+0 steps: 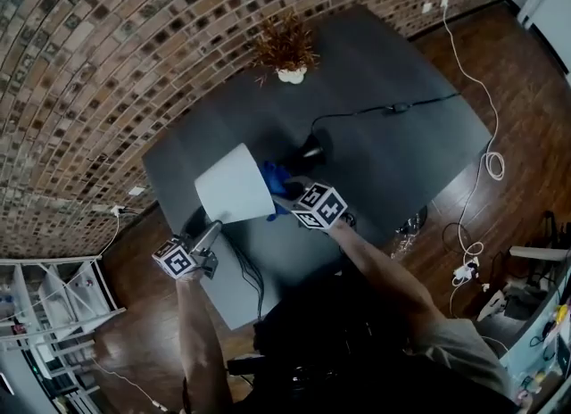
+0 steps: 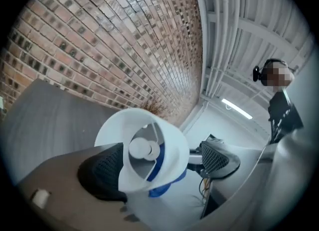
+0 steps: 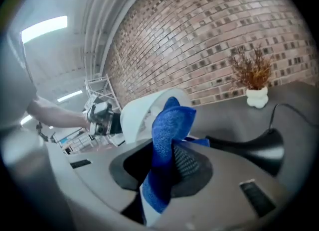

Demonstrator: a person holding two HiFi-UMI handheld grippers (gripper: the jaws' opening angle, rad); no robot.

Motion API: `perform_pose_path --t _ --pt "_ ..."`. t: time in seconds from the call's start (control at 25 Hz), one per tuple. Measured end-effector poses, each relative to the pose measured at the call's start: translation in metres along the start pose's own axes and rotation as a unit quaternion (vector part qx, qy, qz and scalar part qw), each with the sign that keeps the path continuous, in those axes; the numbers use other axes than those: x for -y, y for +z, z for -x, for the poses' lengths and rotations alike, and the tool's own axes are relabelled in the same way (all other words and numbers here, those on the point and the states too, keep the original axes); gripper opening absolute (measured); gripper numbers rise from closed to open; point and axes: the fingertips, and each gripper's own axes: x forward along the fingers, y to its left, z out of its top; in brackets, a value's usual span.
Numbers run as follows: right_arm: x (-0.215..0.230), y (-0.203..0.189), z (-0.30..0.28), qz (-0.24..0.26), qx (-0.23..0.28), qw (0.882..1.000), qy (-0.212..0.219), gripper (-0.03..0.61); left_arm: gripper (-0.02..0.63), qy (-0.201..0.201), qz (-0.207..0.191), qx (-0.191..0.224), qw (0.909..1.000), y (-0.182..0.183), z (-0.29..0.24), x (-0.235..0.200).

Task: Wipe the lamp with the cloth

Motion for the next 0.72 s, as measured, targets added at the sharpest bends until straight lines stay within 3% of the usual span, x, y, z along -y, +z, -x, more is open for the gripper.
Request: perform_pose_path --t 0.08,0.2,0.24,0.32,0.48,0.52,0.6,0.72 --pt "-0.009 -0.003 -0.010 -0.030 0.021 0.999 0.028 0.083 0.478 0.038 -0.045 -0.006 0.9982 -0.027 0.003 -0.005" --pt "-0.013 0.006 -0.009 -0.044 0.048 0.997 0.053 0.082 0.340 0.097 -0.152 0.010 0.9835 -0.027 -0.007 -0.005" --pt "-0.012 0.012 -0.006 -0.049 0.054 0.996 0.059 0.079 0.253 0.108 -0.179 0.017 0.9777 -0.021 -0.009 -0.001" --pt "-0.010 0.030 0.009 -0.080 0.067 0.992 0.075 0.077 0.216 0.097 -0.197 0.023 0.9753 -0.010 -0.012 0.022" --pt "-0.015 0.046 0.044 -0.111 0.027 0.990 0.077 0.077 0.182 0.044 -0.120 -0.011 0.9917 -0.002 -0.017 0.078" --pt "-0.013 0.043 0.044 -0.117 0.016 0.991 0.067 0.077 0.163 0.037 -0.095 -0.022 0.9945 -0.004 -0.020 0.077" --pt "-0.005 0.036 0.032 -0.144 0.013 0.988 0.048 0.077 0.185 0.047 -0.052 -0.037 0.9968 -0.009 -0.026 0.060" --pt "0.010 0.028 0.012 -0.165 0.024 0.986 0.015 0.078 0.193 0.060 -0.025 -0.041 0.9970 -0.006 -0.035 0.043"
